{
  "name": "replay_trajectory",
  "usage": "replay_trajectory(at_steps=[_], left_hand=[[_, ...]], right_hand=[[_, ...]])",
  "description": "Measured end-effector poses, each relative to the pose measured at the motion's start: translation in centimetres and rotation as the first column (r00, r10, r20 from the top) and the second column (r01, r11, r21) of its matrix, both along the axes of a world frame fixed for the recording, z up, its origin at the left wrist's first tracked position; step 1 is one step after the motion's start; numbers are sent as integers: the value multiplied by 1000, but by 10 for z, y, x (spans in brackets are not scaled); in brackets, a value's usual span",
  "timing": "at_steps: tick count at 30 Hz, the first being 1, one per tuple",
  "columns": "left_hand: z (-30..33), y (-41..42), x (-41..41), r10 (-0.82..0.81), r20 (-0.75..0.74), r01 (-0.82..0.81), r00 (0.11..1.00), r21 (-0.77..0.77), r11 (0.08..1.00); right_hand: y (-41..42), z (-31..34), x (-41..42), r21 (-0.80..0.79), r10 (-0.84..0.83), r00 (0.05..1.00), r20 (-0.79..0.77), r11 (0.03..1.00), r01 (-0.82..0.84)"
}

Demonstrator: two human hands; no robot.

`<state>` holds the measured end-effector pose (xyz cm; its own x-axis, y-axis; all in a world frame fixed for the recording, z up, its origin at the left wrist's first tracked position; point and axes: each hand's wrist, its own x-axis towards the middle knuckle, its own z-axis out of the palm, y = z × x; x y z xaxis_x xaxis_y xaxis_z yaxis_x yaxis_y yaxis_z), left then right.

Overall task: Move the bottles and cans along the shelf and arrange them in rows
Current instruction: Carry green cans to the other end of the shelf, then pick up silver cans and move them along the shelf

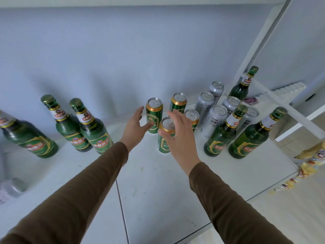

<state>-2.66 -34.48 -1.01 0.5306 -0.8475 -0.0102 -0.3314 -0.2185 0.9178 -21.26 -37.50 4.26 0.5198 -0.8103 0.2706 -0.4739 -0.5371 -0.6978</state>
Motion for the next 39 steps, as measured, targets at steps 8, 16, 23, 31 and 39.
replay_trajectory(at_steps=[8, 16, 23, 31, 39], left_hand=[[16, 92, -18, 83, 62, -79, 995, -72, 994], [15, 183, -5, 295, 116, -294, 949, -21, 955], [15, 256, 20, 425, 144, -429, 894, -4, 903], [1, 344, 75, 437, 112, -440, 892, 2, 898], [-11, 403, 124, 446, 94, -448, 890, -4, 894]], right_hand=[[39, 14, 35, -120, 194, 967, 167, 977, -175], [82, -13, 73, -52, 370, 919, 140, 929, -366], [132, -22, 103, 4, 447, 886, 126, 893, -451], [205, -32, 156, 78, 433, 898, 82, 895, -439], [260, -55, 192, 185, 447, 895, 6, 879, -440]])
